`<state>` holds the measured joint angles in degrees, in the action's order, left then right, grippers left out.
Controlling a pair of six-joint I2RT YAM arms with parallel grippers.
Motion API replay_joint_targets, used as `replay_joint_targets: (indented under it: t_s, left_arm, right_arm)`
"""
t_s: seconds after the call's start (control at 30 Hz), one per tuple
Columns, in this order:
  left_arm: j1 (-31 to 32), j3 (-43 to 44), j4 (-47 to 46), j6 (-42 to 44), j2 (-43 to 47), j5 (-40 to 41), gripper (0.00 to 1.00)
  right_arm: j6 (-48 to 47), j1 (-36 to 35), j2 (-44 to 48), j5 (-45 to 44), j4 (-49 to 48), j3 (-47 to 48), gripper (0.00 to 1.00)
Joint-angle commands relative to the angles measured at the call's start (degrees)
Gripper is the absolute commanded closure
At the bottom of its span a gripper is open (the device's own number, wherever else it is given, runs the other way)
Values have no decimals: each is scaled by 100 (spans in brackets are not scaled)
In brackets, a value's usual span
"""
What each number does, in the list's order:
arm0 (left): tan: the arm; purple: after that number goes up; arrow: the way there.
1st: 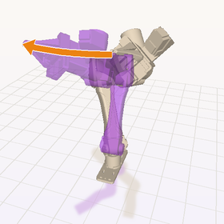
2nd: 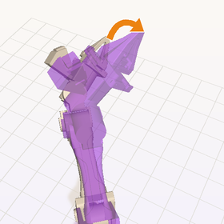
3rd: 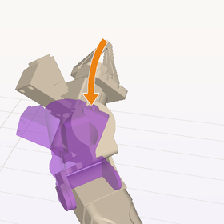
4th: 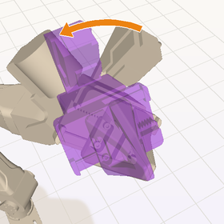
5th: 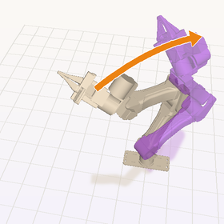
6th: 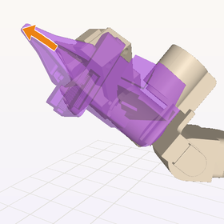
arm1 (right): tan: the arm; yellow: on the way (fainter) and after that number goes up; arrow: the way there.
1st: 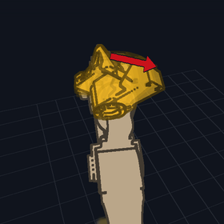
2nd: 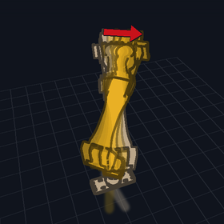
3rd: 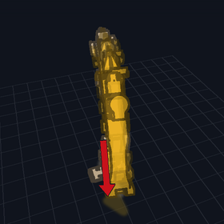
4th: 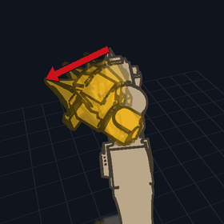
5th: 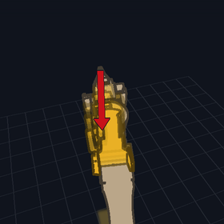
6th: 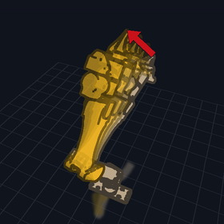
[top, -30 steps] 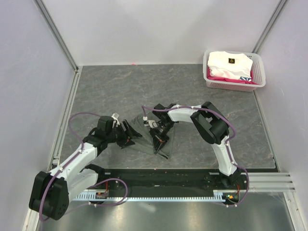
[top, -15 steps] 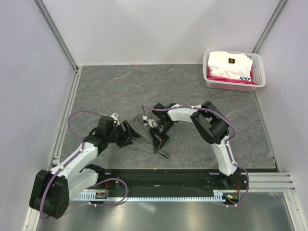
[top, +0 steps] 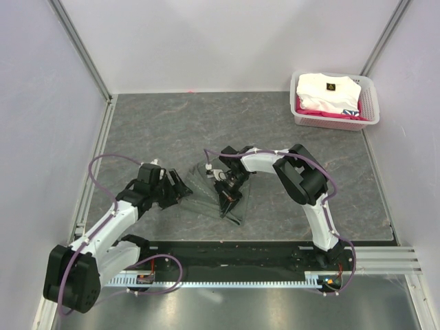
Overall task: Fold the napkin, place the utensils inside, and roll it up
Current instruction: Roll the napkin with the utensil
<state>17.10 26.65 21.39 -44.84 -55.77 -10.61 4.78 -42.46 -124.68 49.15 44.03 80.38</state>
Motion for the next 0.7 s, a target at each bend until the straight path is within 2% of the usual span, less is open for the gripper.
replay_joint_targets:
  t_s: [0.0,0.13,0.37,0.53,0.67]
  left_arm:
    - [-23,-239,-301,274,267,-248,20]
    - [-84,-371,-600,317,365,-529,24]
    - [-102,-608,-916,406,707,-872,19]
    - [-111,-618,-751,484,550,-776,20]
    - [-102,-565,-565,467,505,-486,26]
  right_arm:
    - [-161,141,-162,-537,-220,-119,100]
    - [-161,203,-161,-546,-211,-102,100]
    - [-100,220,-372,-441,-185,92,100]
    - [-214,229,-460,-432,-53,154,100]
    - [-240,247,-460,-432,-44,92,100]
